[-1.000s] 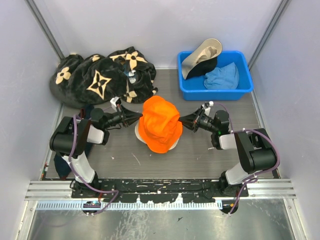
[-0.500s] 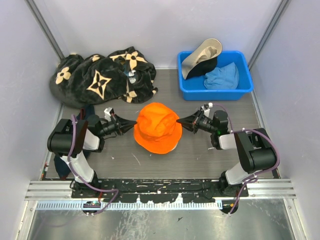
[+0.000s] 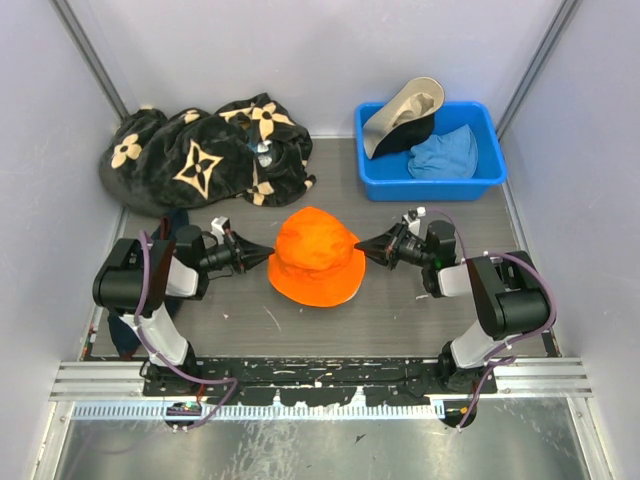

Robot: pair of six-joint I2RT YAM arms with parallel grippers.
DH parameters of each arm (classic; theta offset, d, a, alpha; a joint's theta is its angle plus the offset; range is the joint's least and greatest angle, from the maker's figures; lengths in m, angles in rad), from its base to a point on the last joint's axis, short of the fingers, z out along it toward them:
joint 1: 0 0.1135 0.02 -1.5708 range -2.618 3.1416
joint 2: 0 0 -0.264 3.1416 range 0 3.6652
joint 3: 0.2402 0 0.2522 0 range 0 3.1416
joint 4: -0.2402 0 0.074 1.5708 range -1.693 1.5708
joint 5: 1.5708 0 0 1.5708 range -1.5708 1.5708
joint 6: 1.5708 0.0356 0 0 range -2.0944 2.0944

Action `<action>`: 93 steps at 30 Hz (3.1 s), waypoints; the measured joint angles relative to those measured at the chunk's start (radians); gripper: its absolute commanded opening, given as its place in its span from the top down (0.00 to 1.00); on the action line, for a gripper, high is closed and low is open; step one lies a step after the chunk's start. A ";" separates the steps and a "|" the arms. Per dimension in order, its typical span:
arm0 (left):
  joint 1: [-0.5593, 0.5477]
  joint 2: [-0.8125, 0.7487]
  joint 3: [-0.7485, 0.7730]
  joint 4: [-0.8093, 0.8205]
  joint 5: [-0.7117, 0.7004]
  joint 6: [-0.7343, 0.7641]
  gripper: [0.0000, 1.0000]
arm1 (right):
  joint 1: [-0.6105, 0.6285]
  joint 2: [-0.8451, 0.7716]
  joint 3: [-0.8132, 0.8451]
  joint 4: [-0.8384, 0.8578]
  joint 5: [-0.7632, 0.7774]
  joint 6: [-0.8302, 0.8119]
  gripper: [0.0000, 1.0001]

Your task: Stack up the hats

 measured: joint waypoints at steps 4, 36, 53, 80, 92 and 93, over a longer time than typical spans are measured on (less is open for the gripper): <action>0.000 -0.001 0.017 -0.034 0.014 0.015 1.00 | -0.001 0.000 0.019 -0.097 -0.013 -0.085 0.99; 0.069 -0.288 0.140 -0.579 0.021 0.266 0.38 | -0.024 -0.193 0.102 -0.638 0.051 -0.404 0.50; 0.069 -0.609 0.050 -0.910 0.015 0.372 0.33 | -0.036 -0.344 -0.089 -0.513 0.024 -0.197 0.50; -0.048 -0.576 -0.086 -0.738 -0.084 0.243 0.35 | -0.036 -0.273 -0.185 -0.133 0.014 0.038 0.49; -0.108 -0.420 -0.097 -0.467 -0.192 0.139 0.73 | -0.036 -0.275 -0.185 -0.134 0.014 0.042 0.49; -0.108 -0.418 -0.097 -0.467 -0.197 0.140 0.76 | -0.036 -0.276 -0.185 -0.134 0.014 0.042 0.49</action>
